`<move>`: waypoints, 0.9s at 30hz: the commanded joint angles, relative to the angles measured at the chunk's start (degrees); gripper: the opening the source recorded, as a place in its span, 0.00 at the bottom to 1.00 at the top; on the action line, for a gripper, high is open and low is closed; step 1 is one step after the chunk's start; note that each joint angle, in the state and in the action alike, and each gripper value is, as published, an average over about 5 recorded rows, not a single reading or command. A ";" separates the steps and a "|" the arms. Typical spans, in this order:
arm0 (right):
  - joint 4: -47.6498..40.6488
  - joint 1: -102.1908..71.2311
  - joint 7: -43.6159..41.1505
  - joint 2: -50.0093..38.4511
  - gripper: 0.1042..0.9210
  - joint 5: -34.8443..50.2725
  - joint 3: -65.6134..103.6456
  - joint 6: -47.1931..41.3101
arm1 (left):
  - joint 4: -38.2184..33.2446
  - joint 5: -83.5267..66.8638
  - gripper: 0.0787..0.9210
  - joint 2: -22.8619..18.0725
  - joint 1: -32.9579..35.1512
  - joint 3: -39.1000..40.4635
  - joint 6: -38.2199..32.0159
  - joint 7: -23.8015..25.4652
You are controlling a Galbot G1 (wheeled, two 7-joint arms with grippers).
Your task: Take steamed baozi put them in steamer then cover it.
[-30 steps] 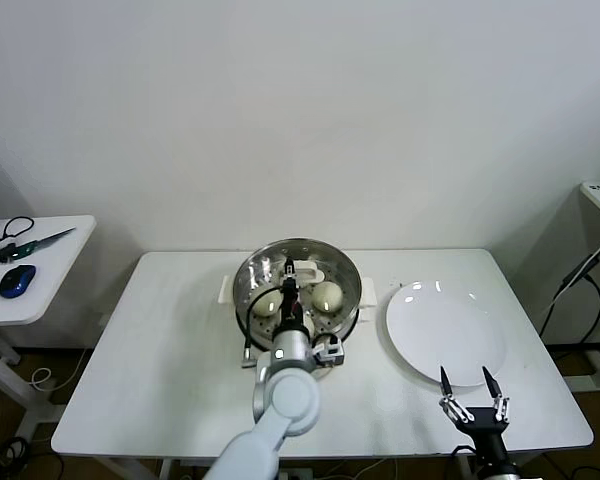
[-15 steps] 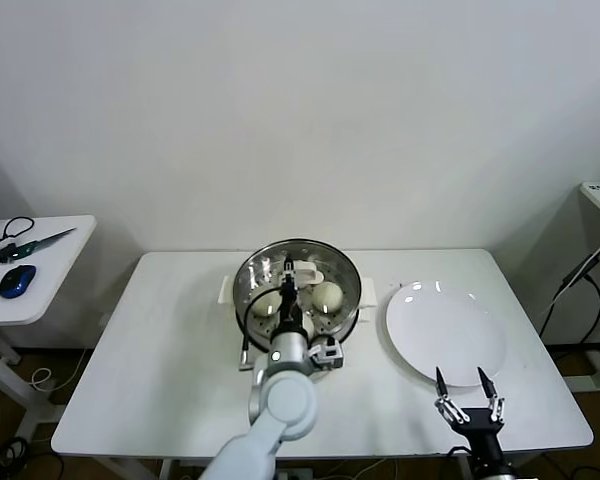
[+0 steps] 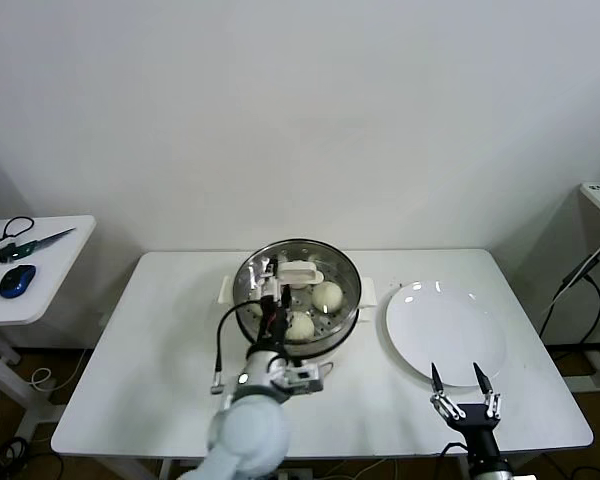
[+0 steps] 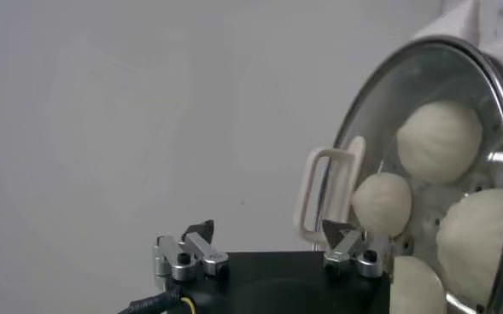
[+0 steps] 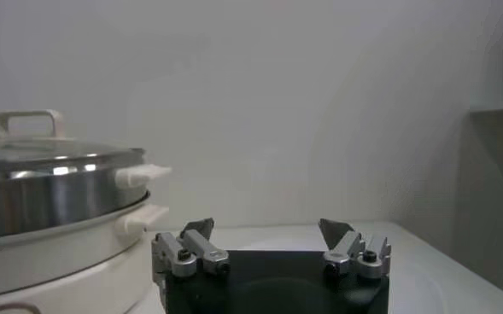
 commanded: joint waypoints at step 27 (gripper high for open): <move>-4.83 2.36 -0.50 -0.63 0.88 -0.69 -1.53 1.88 | 8.96 -89.10 0.88 3.48 29.45 -41.41 -47.75 -15.34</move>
